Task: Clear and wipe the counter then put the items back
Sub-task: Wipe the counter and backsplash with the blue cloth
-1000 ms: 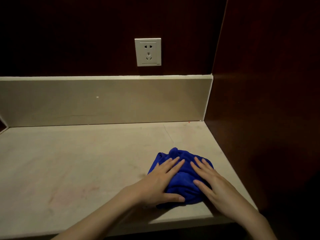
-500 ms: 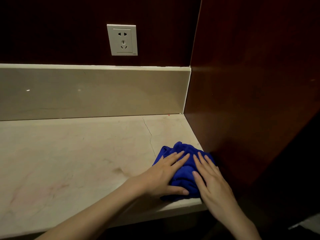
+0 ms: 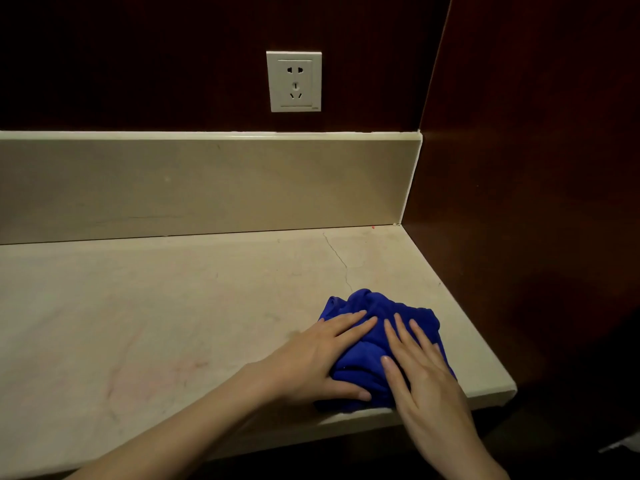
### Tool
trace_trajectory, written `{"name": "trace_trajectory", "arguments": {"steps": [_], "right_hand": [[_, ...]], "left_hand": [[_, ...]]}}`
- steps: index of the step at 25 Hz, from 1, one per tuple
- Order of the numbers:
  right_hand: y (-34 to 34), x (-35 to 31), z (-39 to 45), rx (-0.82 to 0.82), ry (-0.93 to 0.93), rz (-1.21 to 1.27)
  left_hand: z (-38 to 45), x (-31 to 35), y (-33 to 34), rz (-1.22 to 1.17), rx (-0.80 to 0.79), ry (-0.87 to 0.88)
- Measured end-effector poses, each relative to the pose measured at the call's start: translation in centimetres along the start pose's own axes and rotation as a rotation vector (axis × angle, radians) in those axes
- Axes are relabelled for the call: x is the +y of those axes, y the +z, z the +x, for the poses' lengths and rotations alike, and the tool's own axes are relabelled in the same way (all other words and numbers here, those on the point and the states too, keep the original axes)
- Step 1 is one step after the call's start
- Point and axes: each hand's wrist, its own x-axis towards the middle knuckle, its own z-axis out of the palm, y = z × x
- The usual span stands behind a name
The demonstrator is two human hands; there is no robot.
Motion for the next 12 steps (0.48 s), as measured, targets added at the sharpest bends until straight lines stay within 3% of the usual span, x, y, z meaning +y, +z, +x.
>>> {"name": "trace_trajectory", "arguments": {"steps": [12], "right_hand": [[8.9, -14.8, -1.6, -0.109, -0.220, -0.041]], "left_hand": [[-17.7, -7.7, -3.5, -0.034, 0.054, -0.200]]}}
